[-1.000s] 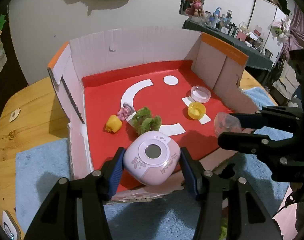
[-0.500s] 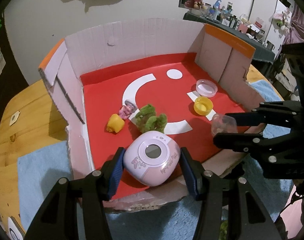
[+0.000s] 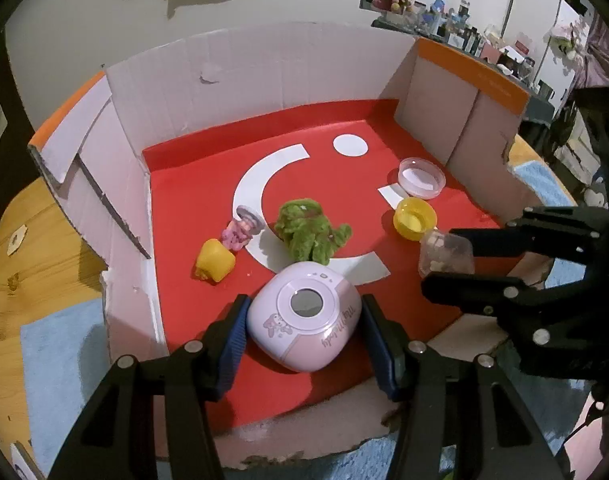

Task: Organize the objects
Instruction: 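Lower the pink toy with the left tool while the right tool lowers the clear box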

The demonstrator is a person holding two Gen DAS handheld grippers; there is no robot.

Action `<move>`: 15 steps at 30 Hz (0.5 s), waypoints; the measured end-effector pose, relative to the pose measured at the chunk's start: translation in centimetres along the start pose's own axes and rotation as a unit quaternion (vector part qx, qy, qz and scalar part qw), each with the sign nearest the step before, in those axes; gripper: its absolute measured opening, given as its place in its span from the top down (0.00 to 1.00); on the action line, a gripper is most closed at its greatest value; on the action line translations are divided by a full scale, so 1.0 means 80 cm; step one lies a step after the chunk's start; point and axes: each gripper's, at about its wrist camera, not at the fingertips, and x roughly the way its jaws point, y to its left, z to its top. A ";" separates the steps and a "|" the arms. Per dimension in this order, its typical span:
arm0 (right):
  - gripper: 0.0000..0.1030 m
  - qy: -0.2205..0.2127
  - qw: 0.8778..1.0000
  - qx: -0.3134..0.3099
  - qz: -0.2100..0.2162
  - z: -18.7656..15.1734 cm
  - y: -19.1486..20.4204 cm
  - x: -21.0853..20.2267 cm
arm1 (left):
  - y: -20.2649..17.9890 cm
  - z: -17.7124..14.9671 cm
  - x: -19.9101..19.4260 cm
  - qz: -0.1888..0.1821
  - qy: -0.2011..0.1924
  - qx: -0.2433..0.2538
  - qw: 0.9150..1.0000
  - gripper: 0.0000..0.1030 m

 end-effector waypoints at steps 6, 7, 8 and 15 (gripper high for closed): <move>0.62 -0.008 1.000 -0.003 -0.006 0.004 0.000 0.006 | -0.001 -0.002 -0.002 -0.004 -0.017 -0.009 1.000 0.45; 0.62 -0.009 1.000 -0.003 -0.006 0.005 0.000 0.006 | -0.001 -0.001 -0.003 -0.007 -0.020 -0.012 1.000 0.45; 0.62 -0.011 1.000 -0.005 -0.010 0.005 0.001 0.007 | -0.001 -0.001 -0.004 -0.008 -0.023 -0.014 1.000 0.45; 0.62 -0.021 1.000 0.000 -0.020 0.008 -0.003 0.012 | -0.003 0.004 0.005 -0.001 -0.028 -0.021 0.999 0.45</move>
